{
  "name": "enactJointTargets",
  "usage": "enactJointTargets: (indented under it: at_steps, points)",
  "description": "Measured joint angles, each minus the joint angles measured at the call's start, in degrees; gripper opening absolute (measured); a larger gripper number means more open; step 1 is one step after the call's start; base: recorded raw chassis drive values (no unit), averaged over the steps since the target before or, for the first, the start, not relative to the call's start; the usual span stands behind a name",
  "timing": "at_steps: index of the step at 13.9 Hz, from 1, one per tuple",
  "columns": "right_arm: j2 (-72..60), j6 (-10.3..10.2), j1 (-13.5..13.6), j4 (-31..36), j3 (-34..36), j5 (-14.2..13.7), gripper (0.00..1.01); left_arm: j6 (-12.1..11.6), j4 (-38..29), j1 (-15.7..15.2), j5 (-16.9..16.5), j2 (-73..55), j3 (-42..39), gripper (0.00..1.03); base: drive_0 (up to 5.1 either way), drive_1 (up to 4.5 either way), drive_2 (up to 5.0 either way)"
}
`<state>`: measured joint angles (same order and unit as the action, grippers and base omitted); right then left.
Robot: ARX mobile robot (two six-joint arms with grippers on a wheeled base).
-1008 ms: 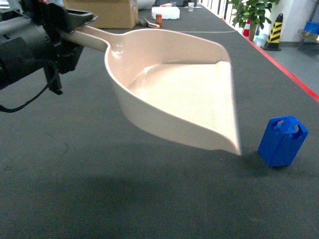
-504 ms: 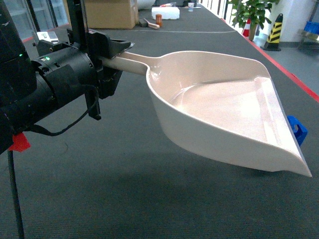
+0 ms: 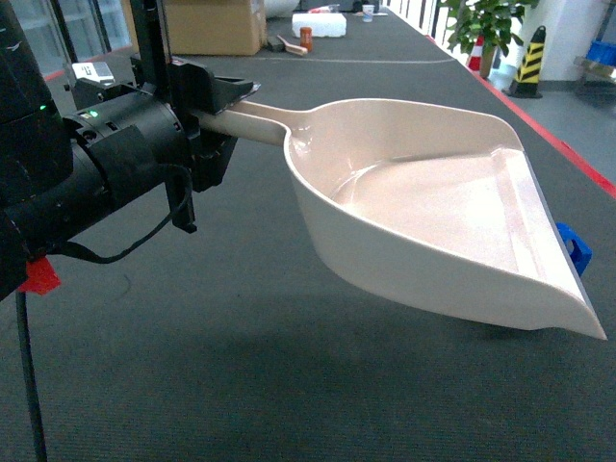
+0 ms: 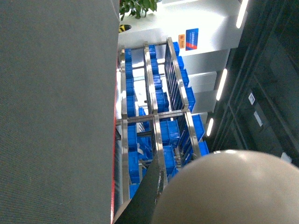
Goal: Place part in tray to right shelf
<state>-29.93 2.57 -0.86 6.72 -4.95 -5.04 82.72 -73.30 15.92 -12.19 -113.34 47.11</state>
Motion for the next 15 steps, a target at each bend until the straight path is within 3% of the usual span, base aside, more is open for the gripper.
enactJointTargets:
  at_steps: [2,4,5,7,11,15]
  points:
    - [-23.02,-0.02,0.57,16.24,-6.38,3.8,0.98,0.04,-0.04,0.02,-0.07,0.0,0.0,0.13,0.0,0.0,0.0]
    - [-35.87,-0.68,1.55,22.03,-11.82,5.29,0.98,0.04,-0.04,0.0,-0.02,0.0,0.0,0.13,0.0,0.0,0.0]
    - [-48.76,-1.14,3.37,25.03,-18.4,5.29,0.98,0.04,-0.04,0.0,-0.02,0.0,0.0,0.13,0.0,0.0,0.0]
    - [-62.77,-1.31,5.16,24.83,-27.93,4.98,0.98,0.04,-0.07,0.0,-0.02,0.0,0.0,0.13,0.0,0.0,0.0]
    - [-74.73,-2.8,6.14,22.29,-39.87,4.81,0.98,-0.09,-0.02,-0.28,0.52,0.0,0.0,0.13,0.0,0.0,0.0]
    - [-77.94,-2.05,6.03,23.76,-41.31,3.39,0.52,0.07,-0.07,0.07,0.13,0.0,0.0,0.13,0.0,0.0,0.0]
